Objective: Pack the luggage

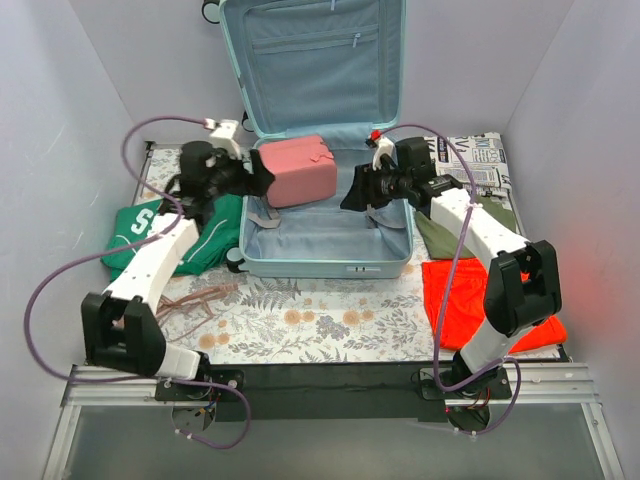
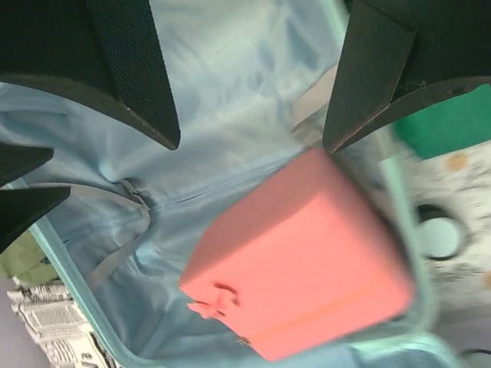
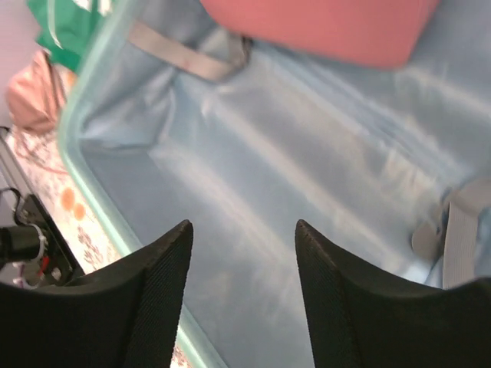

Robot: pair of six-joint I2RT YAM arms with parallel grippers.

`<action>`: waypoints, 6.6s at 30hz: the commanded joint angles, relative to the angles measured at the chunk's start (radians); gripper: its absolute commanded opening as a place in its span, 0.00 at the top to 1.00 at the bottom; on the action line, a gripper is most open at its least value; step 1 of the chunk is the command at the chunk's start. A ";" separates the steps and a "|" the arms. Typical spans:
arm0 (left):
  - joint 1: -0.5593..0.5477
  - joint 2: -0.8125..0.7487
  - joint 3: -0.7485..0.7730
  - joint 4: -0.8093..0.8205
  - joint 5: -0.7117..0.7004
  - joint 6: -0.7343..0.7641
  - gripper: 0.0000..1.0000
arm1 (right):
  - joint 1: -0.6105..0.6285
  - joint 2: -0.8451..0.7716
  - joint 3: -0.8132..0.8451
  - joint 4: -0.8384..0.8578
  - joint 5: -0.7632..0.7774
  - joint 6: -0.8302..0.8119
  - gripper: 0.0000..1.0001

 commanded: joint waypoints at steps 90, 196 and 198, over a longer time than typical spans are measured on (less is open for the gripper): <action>0.377 0.176 0.143 -0.572 0.080 0.136 1.00 | 0.130 -0.126 -0.104 0.053 0.124 -0.084 0.39; -0.366 0.308 0.438 -0.273 0.089 -0.259 0.33 | -0.249 -0.178 0.051 -0.238 0.020 -0.231 0.67; -0.317 0.251 0.371 -0.314 0.201 -0.214 0.28 | -0.259 -0.190 0.059 -0.255 0.037 -0.262 0.57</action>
